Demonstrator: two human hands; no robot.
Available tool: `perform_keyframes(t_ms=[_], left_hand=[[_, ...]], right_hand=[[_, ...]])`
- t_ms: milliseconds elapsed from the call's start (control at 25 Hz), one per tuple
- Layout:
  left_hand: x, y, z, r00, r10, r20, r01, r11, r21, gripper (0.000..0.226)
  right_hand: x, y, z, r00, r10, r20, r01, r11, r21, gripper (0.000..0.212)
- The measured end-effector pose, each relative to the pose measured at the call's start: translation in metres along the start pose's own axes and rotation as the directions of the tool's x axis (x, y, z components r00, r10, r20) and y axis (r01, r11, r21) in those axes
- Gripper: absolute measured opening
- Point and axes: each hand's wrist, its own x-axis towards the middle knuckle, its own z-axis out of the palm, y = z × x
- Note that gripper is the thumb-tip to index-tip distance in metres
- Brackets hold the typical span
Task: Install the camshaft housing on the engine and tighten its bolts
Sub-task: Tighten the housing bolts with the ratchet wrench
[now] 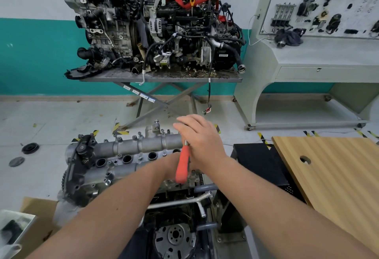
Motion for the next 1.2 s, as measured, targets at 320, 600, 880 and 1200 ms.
perform_keyframes(t_ms=[320,600,880,1200], left_hand=[[-0.001,-0.036,0.004,0.917,0.141,0.374,-0.073,0.979,-0.189,0.036],[-0.006,-0.034,-0.001,0.904,0.125,0.408,-0.027,0.971,-0.236,0.040],[-0.009,-0.034,-0.005,0.915,0.112,0.387,-0.032,0.978,-0.207,0.046],[-0.007,-0.034,0.000,0.915,0.186,0.359,-0.103,0.966,-0.236,0.040]], right_hand=[[0.048,-0.011,-0.023,0.818,0.242,0.522,-0.007,0.911,-0.411,0.021],[0.086,-0.012,-0.025,0.558,0.334,0.759,0.021,0.909,-0.416,0.039],[0.093,-0.013,-0.017,0.195,0.422,0.885,-0.853,0.519,-0.059,0.020],[0.040,-0.016,-0.004,0.163,0.761,0.628,-0.713,-0.349,0.608,0.020]])
